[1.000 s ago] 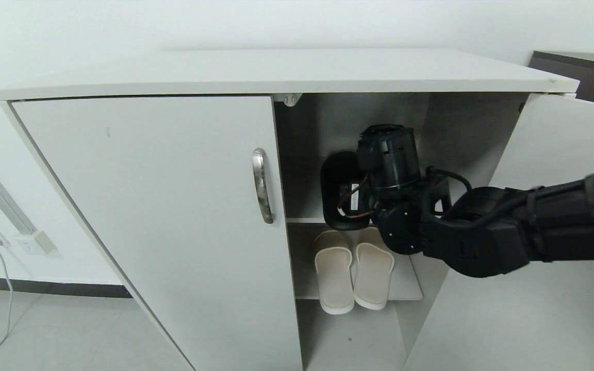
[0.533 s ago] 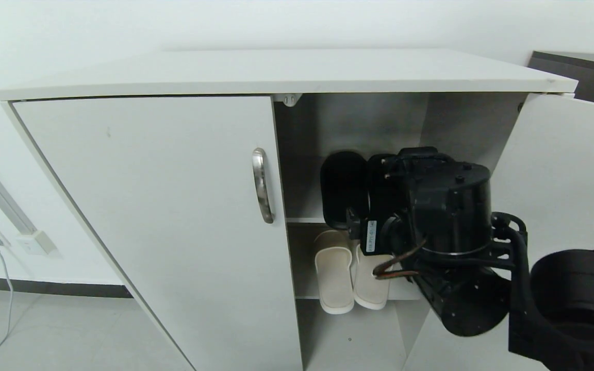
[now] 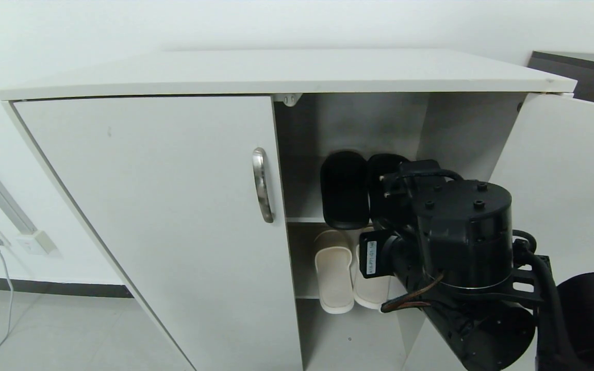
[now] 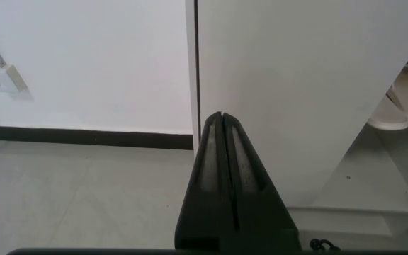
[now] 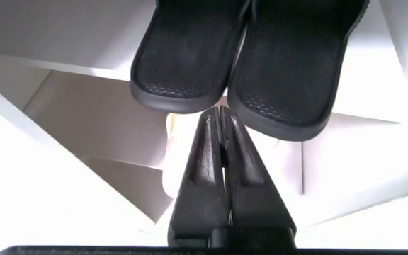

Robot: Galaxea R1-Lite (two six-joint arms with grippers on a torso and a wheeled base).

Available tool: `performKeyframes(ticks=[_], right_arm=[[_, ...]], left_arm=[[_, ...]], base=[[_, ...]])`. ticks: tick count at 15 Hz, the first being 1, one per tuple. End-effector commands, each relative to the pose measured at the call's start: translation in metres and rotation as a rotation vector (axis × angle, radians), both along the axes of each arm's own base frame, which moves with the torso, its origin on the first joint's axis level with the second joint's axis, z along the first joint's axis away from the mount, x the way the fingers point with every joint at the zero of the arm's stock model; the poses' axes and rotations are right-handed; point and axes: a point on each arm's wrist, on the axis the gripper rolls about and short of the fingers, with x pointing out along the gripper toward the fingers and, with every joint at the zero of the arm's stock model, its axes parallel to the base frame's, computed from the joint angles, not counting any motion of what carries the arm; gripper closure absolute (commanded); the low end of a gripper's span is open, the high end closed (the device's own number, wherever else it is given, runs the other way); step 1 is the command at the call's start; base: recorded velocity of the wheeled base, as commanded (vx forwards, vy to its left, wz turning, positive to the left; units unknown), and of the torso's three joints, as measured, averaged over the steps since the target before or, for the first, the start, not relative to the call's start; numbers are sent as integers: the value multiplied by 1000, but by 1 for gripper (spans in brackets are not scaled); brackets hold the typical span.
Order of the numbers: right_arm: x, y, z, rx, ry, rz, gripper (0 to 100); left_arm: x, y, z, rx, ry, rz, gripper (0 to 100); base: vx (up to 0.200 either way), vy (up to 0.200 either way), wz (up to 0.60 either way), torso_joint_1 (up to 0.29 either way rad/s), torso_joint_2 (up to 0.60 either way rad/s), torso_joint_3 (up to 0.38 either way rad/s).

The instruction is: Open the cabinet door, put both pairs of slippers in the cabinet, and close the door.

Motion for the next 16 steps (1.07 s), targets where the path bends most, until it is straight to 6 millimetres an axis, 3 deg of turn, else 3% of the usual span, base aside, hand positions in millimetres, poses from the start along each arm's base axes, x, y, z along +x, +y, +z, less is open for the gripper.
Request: performKeyframes(ticks=[1, 3, 16], right_arm=[[-1, 1, -1, -3, 1, 3, 100], [-1, 1, -1, -3, 1, 3, 100], [1, 4, -10, -15, 14, 2, 100]], left_arm=[[0, 0, 0, 0, 1, 0, 100], [0, 0, 0, 0, 1, 0, 100], [0, 0, 0, 0, 1, -1, 100]], base=[[0, 0, 0, 0, 0, 0], [0, 0, 0, 0, 0, 0], [-200, 0, 0, 2, 2, 3]])
